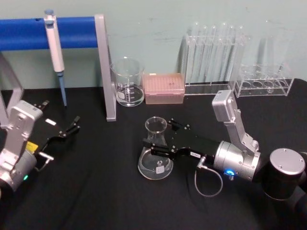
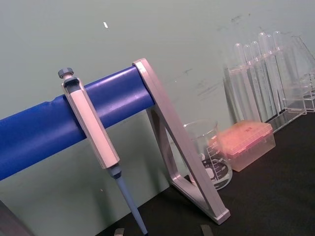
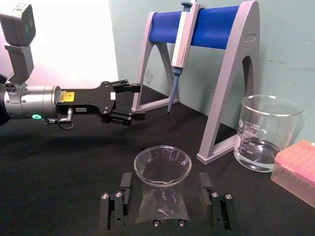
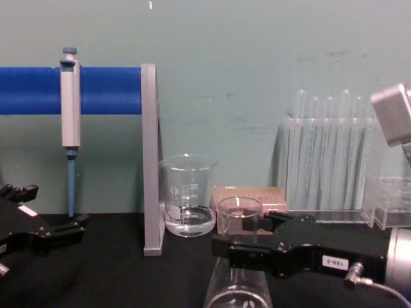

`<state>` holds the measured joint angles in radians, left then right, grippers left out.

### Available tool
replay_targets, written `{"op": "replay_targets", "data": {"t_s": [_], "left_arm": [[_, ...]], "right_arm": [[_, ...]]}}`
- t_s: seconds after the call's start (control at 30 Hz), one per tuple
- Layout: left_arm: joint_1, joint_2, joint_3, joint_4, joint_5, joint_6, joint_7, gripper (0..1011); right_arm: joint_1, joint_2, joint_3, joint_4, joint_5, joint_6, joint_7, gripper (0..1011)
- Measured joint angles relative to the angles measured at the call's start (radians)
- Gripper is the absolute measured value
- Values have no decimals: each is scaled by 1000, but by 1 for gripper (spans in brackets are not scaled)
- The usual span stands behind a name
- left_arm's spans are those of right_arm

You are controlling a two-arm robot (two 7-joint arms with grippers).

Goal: Grasp the erlenmeyer flask with one hand, shake it three times, then place it back.

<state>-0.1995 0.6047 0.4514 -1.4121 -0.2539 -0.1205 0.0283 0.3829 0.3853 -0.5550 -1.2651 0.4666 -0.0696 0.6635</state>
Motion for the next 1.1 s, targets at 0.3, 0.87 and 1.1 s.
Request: {"op": "replay_targets", "data": {"t_s": [0.3,0.87,1.1], "left_arm": [[0,0,0,0,0,0,0,1001],[0,0,0,0,0,0,0,1001],[0,0,0,0,0,0,0,1001]], "right_arm": [[1,0,1,-1,2,-2,0,1000],[1,0,1,-2,4,-4,1,1000],[-5,11,-2,-22,-4,21,-13,1000]]}}
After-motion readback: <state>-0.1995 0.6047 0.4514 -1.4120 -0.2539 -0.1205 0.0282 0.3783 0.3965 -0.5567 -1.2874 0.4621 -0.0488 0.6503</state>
